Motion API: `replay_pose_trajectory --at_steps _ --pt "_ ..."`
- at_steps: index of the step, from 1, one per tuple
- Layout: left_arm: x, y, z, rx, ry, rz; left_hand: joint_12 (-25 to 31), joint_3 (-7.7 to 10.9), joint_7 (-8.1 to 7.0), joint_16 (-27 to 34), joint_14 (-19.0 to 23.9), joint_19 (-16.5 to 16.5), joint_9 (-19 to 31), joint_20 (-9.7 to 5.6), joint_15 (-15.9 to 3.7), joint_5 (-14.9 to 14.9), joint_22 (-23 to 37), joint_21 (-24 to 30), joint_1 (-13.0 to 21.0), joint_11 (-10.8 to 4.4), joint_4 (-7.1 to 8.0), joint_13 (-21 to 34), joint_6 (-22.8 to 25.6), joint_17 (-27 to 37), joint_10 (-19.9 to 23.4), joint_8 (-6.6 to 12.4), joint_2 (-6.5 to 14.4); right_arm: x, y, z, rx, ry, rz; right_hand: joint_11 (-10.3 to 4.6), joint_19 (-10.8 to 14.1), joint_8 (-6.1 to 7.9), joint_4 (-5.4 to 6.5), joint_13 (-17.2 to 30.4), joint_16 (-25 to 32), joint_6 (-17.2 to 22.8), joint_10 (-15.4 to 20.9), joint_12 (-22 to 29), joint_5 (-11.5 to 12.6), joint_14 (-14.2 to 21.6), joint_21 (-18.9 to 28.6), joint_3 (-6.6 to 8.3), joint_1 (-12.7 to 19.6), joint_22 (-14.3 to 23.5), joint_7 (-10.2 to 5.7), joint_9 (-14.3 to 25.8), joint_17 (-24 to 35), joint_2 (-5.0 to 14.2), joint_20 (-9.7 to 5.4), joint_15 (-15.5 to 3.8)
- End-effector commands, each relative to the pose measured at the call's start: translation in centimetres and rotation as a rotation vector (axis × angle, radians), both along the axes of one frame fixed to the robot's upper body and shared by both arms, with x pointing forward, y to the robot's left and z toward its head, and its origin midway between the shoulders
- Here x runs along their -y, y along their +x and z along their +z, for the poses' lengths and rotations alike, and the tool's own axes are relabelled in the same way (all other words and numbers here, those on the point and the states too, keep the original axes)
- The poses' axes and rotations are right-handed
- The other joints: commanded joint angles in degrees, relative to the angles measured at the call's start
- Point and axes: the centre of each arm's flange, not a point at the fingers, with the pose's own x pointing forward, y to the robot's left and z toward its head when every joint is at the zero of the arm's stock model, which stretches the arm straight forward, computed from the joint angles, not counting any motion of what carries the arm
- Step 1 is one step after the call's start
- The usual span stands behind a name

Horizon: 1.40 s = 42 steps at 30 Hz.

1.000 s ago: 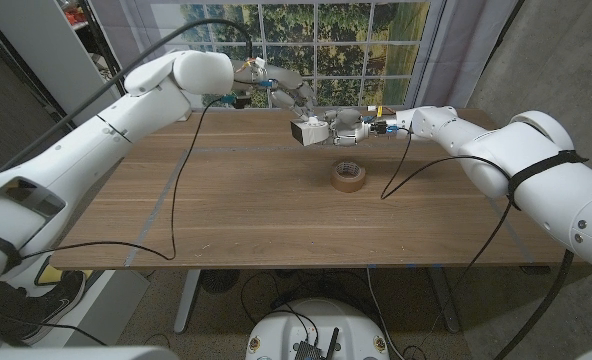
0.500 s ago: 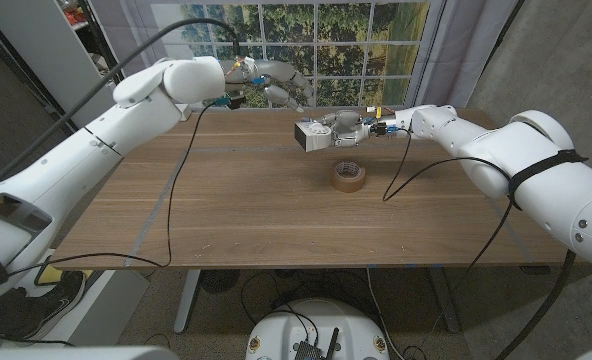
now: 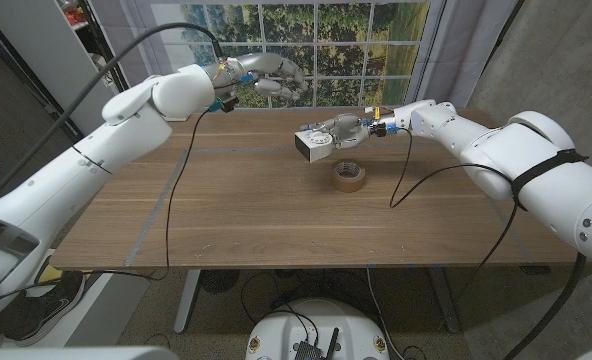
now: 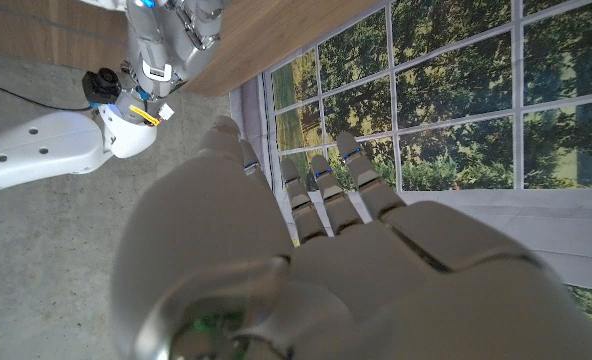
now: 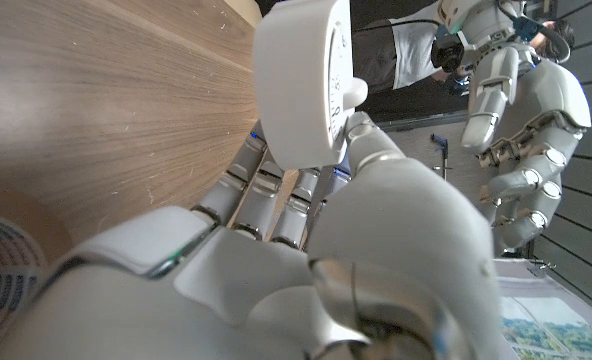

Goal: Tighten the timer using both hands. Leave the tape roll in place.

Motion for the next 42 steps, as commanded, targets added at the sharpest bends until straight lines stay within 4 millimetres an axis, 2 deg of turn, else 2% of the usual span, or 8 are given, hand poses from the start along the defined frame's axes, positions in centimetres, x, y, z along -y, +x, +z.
replay_pose_trajectory --at_steps 1,14,22,32,42 --pt "-2.2 0.0 -1.6 -0.037 -0.201 -0.087 0.6 0.28 0.2 0.4 0.6 0.0 0.1 0.44 -2.9 -0.3 0.1 0.2 -0.6 -0.07 0.48 0.3 -0.3 0.2 0.6 0.06 0.0 -1.5 -2.0 0.1 0.26 -0.131 -0.006 0.04 0.3 -0.09 -0.3 0.3 0.2 0.4 0.7 0.0 0.0 0.4 0.4 0.23 0.7 0.2 -0.09 0.2 0.2 -0.01 -6.9 -8.84" --pt "-3.7 0.2 -3.0 -0.084 -0.326 -0.176 0.8 0.67 0.49 0.5 1.1 -0.4 -0.1 0.75 -2.9 -0.6 -0.1 0.1 -0.9 0.17 0.89 0.4 -0.5 0.1 1.2 0.19 0.2 -1.8 -4.9 -0.2 0.508 -0.2 -0.156 0.06 0.5 -0.23 -0.32 0.2 0.1 0.7 0.7 -0.3 -0.1 0.6 0.5 0.02 0.6 0.1 -0.1 0.2 0.0 -0.23 -6.77 -8.81" --pt "-4.1 0.2 -3.5 -0.094 -0.342 -0.189 1.0 0.78 0.76 0.6 1.5 -0.5 -0.2 0.87 -2.98 -0.8 -0.2 0.2 -1.4 0.19 1.34 0.4 -0.6 0.1 1.5 0.3 0.1 -0.4 -6.8 0.6 0.588 -0.262 -0.215 0.04 0.4 -0.25 -0.32 0.2 0.1 1.0 1.0 -0.3 -0.2 0.7 0.6 0.0 0.7 0.1 -0.09 0.3 -0.1 -0.16 -6.73 -8.84" --pt "-4.2 0.4 -4.0 -0.108 -0.349 -0.196 1.0 1.05 0.91 0.5 1.5 -0.6 -0.4 0.92 -3.0 -1.2 -0.3 0.2 -2.1 0.34 1.94 0.5 -1.4 0.1 1.6 0.15 0.1 1.5 -9.8 2.8 0.681 -0.364 -0.284 0.01 0.4 -0.4 -0.35 0.3 0.1 1.1 1.1 -0.4 -0.2 0.7 0.7 0.01 0.7 0.1 -0.1 0.4 -0.2 -0.11 -6.69 -8.86" --pt "-5.6 0.9 -5.0 -0.151 -0.44 -0.236 1.4 1.44 1.2 1.0 2.9 -0.6 -0.7 1.12 -3.29 -1.7 -0.5 0.3 -2.6 0.54 2.35 0.5 -1.3 0.0 2.7 0.4 0.0 3.9 -11.8 2.7 0.804 -0.489 -0.447 -0.03 0.5 -0.52 -0.24 0.2 0.1 1.4 1.3 -0.6 -0.3 0.9 0.8 -0.08 0.6 0.1 -0.22 0.4 -0.3 -0.1 -6.55 -8.79"
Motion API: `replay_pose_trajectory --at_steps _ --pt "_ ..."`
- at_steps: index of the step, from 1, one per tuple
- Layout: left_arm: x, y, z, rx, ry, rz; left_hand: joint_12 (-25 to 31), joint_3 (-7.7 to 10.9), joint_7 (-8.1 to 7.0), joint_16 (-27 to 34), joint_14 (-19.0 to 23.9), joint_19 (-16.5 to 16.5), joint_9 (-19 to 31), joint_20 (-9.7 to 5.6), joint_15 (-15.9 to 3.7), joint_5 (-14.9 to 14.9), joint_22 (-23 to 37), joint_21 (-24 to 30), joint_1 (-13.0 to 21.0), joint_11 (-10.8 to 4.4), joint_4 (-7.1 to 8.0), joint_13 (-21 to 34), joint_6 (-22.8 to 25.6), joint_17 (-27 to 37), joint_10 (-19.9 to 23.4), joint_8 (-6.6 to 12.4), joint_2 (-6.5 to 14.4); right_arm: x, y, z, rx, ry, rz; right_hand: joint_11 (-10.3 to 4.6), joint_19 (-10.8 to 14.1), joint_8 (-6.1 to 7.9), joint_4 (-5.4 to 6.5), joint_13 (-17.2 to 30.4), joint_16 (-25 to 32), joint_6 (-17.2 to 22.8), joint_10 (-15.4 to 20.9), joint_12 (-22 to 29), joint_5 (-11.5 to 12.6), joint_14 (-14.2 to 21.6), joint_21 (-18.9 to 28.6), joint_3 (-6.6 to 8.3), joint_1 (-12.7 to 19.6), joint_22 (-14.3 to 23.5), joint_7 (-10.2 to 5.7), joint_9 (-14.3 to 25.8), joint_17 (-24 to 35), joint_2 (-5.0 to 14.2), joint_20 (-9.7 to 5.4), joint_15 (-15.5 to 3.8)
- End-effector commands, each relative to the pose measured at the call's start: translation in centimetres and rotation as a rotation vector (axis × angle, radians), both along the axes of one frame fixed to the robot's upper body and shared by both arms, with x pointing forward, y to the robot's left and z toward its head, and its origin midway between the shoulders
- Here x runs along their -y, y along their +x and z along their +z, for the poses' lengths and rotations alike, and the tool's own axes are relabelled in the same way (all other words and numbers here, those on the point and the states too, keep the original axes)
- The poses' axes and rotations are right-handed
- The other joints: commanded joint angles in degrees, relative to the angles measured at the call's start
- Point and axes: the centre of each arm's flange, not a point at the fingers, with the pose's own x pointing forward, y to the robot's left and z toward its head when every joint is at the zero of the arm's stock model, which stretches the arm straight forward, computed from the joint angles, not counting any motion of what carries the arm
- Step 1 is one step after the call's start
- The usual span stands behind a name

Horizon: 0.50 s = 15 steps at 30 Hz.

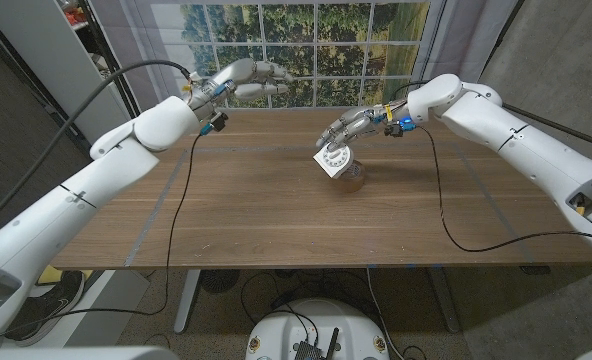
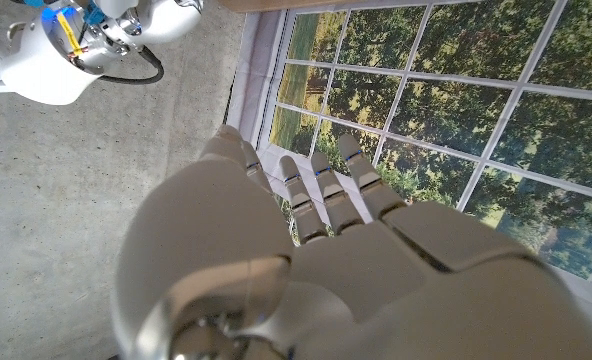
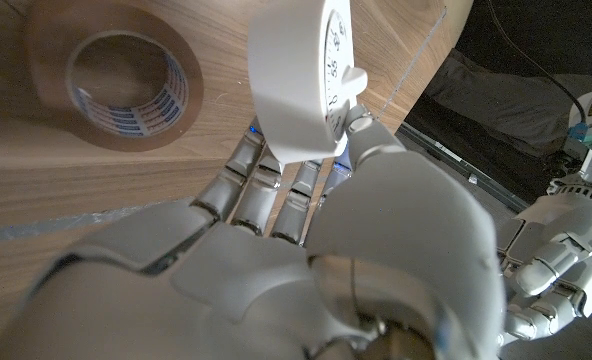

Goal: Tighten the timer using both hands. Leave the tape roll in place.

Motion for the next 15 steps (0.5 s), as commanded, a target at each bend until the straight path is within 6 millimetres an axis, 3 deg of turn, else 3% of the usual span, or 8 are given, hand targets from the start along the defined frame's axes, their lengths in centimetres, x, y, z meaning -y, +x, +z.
replay_pose_trajectory --at_steps 1,10,15 --pt "-1.4 0.6 -1.3 -0.06 -0.109 -0.063 0.8 0.39 0.55 0.7 1.7 0.1 0.0 0.47 -3.34 -0.4 -0.1 0.4 -0.8 0.03 0.41 0.3 0.2 0.0 1.2 0.47 0.0 2.0 -3.7 0.5 0.185 -0.133 -0.172 -0.02 0.5 -0.09 -0.08 0.1 0.0 0.5 0.7 -0.2 -0.3 0.7 0.4 0.09 0.4 0.1 0.02 0.1 0.0 0.11 -6.6 -9.02" --pt "-3.5 3.0 -3.8 -0.18 -0.306 -0.189 1.5 1.2 2.15 1.5 4.3 0.6 -0.3 0.95 -3.53 -1.3 -0.2 0.8 -1.4 -0.13 0.89 0.4 1.5 -0.1 3.2 1.1 0.0 2.4 -4.3 -0.3 0.247 -0.176 -0.265 -0.08 0.6 -0.22 -0.18 0.1 0.0 0.7 0.9 -0.3 -0.3 0.7 0.5 0.12 0.5 0.1 -0.21 0.2 -0.1 0.11 -6.56 -9.12" --pt "-4.9 4.9 -5.2 -0.286 -0.414 -0.274 2.5 2.52 3.1 2.5 7.5 1.0 -0.7 1.28 -4.02 -2.4 -0.3 1.2 -1.6 -0.4 1.03 0.5 2.8 -0.2 6.0 1.58 0.3 2.2 -4.2 -0.9 0.27 -0.178 -0.3 -0.09 0.7 -0.31 -0.06 0.1 0.0 0.9 0.9 -0.3 -0.3 0.9 0.6 0.05 0.3 0.1 -0.16 0.2 -0.1 0.12 -6.49 -8.99"
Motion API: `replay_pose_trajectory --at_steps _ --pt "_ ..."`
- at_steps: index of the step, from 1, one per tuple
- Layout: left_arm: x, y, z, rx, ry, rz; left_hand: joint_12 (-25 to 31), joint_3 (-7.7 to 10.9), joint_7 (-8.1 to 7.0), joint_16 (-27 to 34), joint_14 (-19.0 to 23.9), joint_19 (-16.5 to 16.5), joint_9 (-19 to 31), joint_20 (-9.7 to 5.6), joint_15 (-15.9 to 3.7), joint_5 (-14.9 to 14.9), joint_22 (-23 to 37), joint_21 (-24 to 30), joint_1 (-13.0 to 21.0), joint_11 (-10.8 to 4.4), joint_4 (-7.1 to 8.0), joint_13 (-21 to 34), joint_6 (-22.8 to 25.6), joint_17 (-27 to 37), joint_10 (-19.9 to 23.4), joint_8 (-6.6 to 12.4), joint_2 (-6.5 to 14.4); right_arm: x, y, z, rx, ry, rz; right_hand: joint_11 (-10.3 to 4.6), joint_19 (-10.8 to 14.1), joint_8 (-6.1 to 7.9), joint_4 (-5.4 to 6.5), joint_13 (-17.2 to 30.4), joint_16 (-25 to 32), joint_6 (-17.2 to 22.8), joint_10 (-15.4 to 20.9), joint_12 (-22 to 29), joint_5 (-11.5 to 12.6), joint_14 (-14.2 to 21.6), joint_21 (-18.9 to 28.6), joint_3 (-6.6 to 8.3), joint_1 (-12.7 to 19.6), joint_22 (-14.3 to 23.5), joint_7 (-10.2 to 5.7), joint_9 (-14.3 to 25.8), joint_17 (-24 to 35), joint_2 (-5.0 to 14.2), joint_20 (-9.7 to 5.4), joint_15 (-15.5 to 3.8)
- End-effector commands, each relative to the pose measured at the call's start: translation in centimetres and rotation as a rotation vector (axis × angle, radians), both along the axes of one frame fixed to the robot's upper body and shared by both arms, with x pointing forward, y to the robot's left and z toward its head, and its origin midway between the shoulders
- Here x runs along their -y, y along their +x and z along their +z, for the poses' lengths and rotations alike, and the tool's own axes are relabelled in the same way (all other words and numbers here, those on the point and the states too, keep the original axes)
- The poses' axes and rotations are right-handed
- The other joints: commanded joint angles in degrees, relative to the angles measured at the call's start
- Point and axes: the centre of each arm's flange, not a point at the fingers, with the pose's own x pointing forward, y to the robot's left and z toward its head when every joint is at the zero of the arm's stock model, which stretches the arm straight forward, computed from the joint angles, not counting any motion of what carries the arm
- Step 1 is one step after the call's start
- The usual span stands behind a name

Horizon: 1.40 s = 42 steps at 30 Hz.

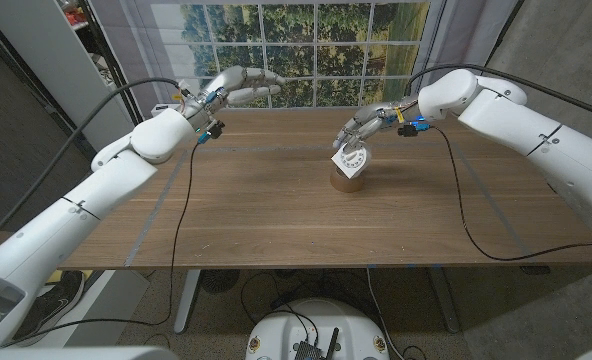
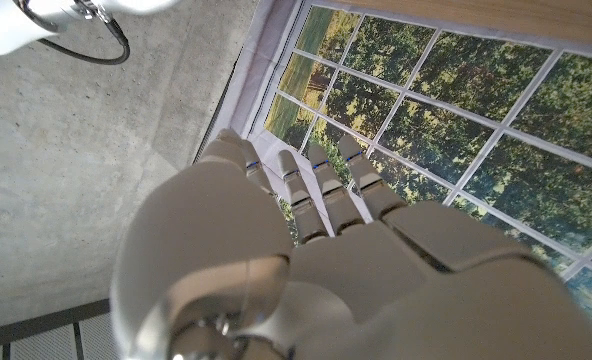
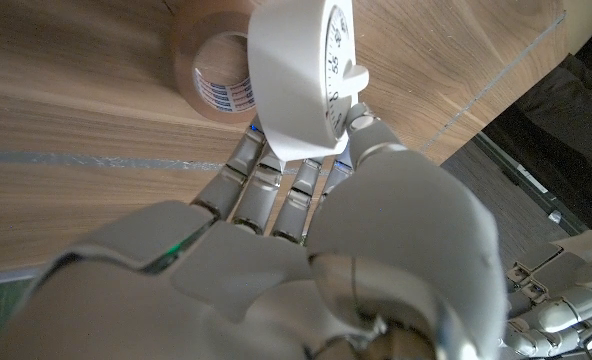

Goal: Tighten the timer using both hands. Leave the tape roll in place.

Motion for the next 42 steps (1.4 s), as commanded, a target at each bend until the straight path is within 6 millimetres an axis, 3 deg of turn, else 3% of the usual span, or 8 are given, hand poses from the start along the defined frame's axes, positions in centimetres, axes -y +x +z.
replay_pose_trajectory --at_steps 1,15,32,42 --pt "-2.8 3.1 -3.0 -0.186 -0.25 -0.188 0.8 1.1 0.5 0.8 2.3 0.5 -0.2 0.19 -3.81 -0.5 0.0 0.5 -0.6 -0.49 0.12 0.2 0.7 -0.1 2.0 0.45 0.1 0.2 -1.0 -1.2 0.094 -0.047 -0.106 0.06 0.5 -0.31 -0.05 0.1 0.1 0.7 0.5 -0.3 -0.3 0.8 0.4 0.03 0.3 0.1 0.09 0.3 0.2 0.1 -6.24 -8.81" --pt "-4.7 5.2 -6.0 -0.287 -0.356 -0.182 1.7 2.38 1.72 1.2 4.2 0.9 -0.5 0.62 -3.61 -1.1 -0.1 1.0 -0.7 -0.49 0.06 0.4 1.4 -0.4 4.7 0.72 -0.1 -1.1 -0.6 -3.9 0.143 -0.216 -0.256 0.03 0.5 -0.34 0.0 0.2 -0.1 1.5 0.8 -0.3 -0.3 0.8 0.4 0.04 0.0 0.1 -0.41 0.3 0.2 0.01 -6.03 -8.83" --pt "-4.1 5.7 -6.8 -0.318 -0.342 -0.214 1.7 3.15 1.85 1.0 4.5 0.8 -0.7 0.75 -3.44 -1.3 -0.1 1.1 -0.8 -0.65 -0.01 0.5 1.9 -0.6 5.1 0.86 -0.3 -0.6 -1.6 -6.3 0.092 -0.282 -0.391 0.13 0.1 -0.42 0.27 0.3 -0.2 2.8 0.9 -0.4 -0.3 0.5 0.4 -0.2 -0.8 0.1 -0.43 0.3 0.4 -0.16 -5.63 -8.72" --pt "-3.9 5.8 -7.3 -0.328 -0.341 -0.226 1.6 3.49 1.82 0.8 4.4 0.7 -0.8 0.84 -3.34 -1.4 -0.1 1.2 -1.0 -0.58 0.0 0.6 1.9 -0.7 5.2 0.85 -0.4 -0.4 -1.1 -7.6 0.048 -0.284 -0.416 0.47 -0.8 -1.01 0.33 0.2 -0.7 2.5 -0.4 -1.2 -0.3 -0.7 0.1 -0.44 -1.3 0.1 -0.49 0.3 0.4 -0.38 -5.01 -8.62"
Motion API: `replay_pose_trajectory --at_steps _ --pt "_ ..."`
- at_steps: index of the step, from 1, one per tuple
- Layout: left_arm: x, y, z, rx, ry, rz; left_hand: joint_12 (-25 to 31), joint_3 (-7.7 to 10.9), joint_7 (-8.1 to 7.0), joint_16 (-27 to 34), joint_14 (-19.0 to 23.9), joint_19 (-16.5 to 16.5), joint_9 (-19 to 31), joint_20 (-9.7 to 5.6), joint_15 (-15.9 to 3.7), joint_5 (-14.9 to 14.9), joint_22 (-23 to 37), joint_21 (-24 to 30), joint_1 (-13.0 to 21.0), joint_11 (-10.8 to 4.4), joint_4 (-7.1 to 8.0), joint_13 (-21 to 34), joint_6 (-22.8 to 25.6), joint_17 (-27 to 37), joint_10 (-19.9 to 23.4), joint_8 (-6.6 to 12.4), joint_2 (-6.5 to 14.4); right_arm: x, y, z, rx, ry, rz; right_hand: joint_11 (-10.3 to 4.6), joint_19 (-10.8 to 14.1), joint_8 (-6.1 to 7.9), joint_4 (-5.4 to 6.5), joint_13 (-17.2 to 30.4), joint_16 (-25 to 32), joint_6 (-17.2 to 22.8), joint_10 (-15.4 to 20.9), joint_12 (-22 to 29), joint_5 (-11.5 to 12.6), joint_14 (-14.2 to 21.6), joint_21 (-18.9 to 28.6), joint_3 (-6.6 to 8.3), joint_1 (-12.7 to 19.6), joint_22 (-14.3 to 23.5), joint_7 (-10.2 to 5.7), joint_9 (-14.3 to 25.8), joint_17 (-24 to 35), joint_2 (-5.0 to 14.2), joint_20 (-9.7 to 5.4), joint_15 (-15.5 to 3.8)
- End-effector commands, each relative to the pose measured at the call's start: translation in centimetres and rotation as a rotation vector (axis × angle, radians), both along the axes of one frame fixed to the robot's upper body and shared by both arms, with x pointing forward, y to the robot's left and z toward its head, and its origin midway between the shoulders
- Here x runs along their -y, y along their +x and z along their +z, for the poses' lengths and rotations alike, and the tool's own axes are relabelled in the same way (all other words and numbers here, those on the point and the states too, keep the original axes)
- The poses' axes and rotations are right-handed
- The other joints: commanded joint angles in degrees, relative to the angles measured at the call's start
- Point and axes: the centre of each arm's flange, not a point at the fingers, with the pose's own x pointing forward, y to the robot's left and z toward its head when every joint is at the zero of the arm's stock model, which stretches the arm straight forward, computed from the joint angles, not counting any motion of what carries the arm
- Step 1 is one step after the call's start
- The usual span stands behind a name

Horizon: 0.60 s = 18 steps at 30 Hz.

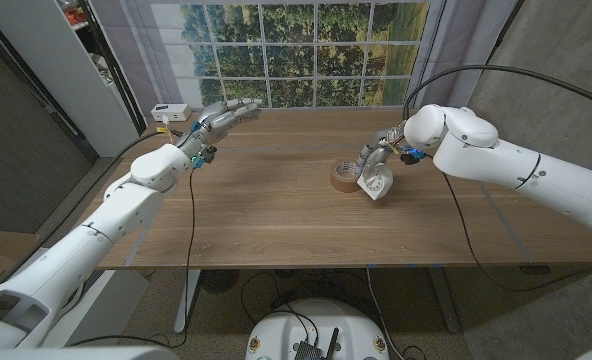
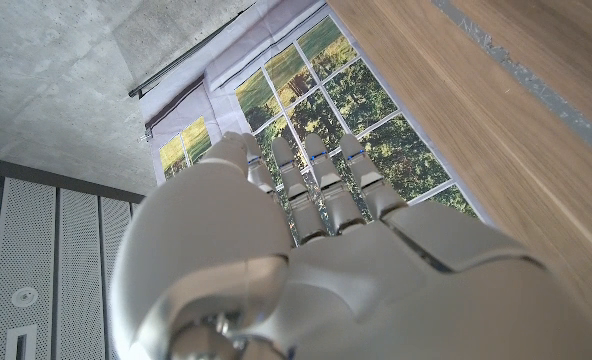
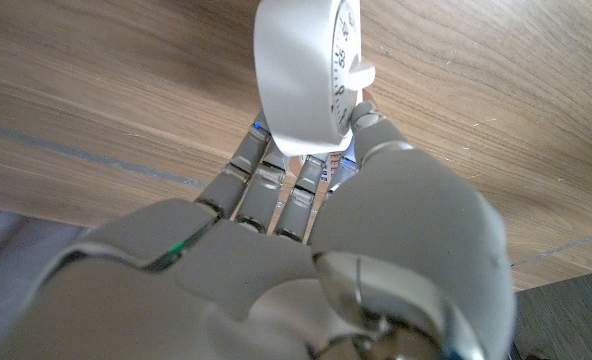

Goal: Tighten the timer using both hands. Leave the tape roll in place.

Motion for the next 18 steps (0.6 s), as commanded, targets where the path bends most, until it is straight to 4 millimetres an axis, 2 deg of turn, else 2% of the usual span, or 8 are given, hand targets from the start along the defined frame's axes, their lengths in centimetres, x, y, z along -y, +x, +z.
replay_pose_trajectory --at_steps 1,8,18 --pt "0.2 0.1 -0.7 -0.013 -0.001 -0.02 0.3 0.57 0.23 0.0 0.4 0.3 0.0 0.54 -3.13 -0.1 0.1 0.3 -0.4 0.03 0.06 0.3 0.2 0.1 0.5 0.22 0.0 0.1 0.3 -1.7 -0.035 -0.005 -0.053 -0.08 -0.6 -0.34 0.07 -0.2 -0.2 0.1 -0.6 -0.4 0.1 -0.6 -0.2 -0.22 -0.5 0.2 -0.15 0.1 0.3 -0.06 -5.16 -8.71" --pt "0.3 0.0 -0.9 -0.013 -0.005 -0.016 0.2 0.8 0.26 -0.2 0.1 0.2 -0.1 0.6 -2.95 -0.2 0.1 0.4 -0.5 0.07 0.07 0.4 0.2 0.1 0.6 0.21 -0.1 0.0 1.1 -2.7 -0.061 0.001 -0.059 0.03 -1.1 -0.46 -0.01 -0.2 -0.3 0.4 -0.9 -0.7 0.1 -1.4 -0.3 -0.43 -0.7 0.2 0.13 0.1 0.5 -0.21 -4.69 -8.68" --pt "0.4 -0.1 -0.7 -0.011 0.001 -0.011 0.1 1.24 0.17 -0.8 -0.8 0.1 -0.3 0.59 -2.81 -0.2 0.1 0.5 -0.8 0.1 -0.02 0.5 0.3 0.0 0.6 0.21 -0.3 0.1 1.4 -2.7 -0.061 0.02 -0.055 -0.12 -1.1 -0.7 -0.17 -0.2 -0.2 0.5 -0.8 -0.7 0.1 -1.9 -0.4 -0.56 -0.6 0.2 0.3 0.1 0.8 -0.09 -4.83 -8.76"
